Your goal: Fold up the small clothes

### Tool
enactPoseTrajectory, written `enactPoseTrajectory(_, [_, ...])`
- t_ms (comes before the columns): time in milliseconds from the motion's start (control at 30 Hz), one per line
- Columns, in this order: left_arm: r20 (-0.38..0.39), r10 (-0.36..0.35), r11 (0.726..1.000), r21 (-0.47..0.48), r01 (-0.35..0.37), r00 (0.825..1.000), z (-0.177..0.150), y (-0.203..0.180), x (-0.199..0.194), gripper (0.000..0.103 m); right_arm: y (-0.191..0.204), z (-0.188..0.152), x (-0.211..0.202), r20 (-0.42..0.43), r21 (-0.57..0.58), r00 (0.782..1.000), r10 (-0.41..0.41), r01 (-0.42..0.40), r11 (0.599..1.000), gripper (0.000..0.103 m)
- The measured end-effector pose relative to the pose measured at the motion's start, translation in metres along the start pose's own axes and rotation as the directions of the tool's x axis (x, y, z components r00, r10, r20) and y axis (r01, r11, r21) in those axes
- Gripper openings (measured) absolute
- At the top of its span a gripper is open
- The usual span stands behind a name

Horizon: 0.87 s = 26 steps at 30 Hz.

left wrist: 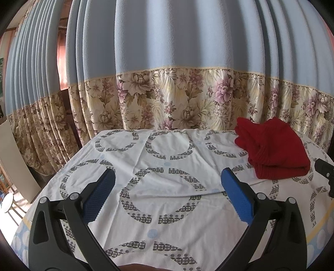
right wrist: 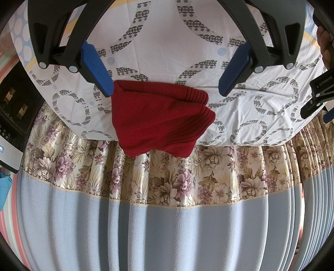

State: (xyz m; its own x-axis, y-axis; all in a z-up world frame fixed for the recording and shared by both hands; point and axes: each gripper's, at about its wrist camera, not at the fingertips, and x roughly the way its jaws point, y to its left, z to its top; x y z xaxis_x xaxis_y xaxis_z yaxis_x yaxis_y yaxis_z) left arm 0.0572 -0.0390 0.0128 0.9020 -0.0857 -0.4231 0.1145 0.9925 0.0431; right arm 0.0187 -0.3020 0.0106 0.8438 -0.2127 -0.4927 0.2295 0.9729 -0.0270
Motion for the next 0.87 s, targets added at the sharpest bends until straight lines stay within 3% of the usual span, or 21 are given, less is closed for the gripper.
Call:
enactPoseTrajectory(333, [0.017, 0.018, 1.000, 0.017, -0.019, 1.000, -0.0022, 0.0018, -0.0013, 0.100, -0.0003, -0.0001, 0.0001, 0.001, 0.000, 1.000, 0.001, -0.001, 1.000, 0.101])
enactPoseTrajectory(867, [0.005, -0.020, 1.000, 0.015, 0.019, 1.000, -0.0013, 0.0014, -0.0023, 0.100, 0.0000, 0.0001, 0.0001, 0.000, -0.002, 1.000, 0.001, -0.001, 1.000, 0.101])
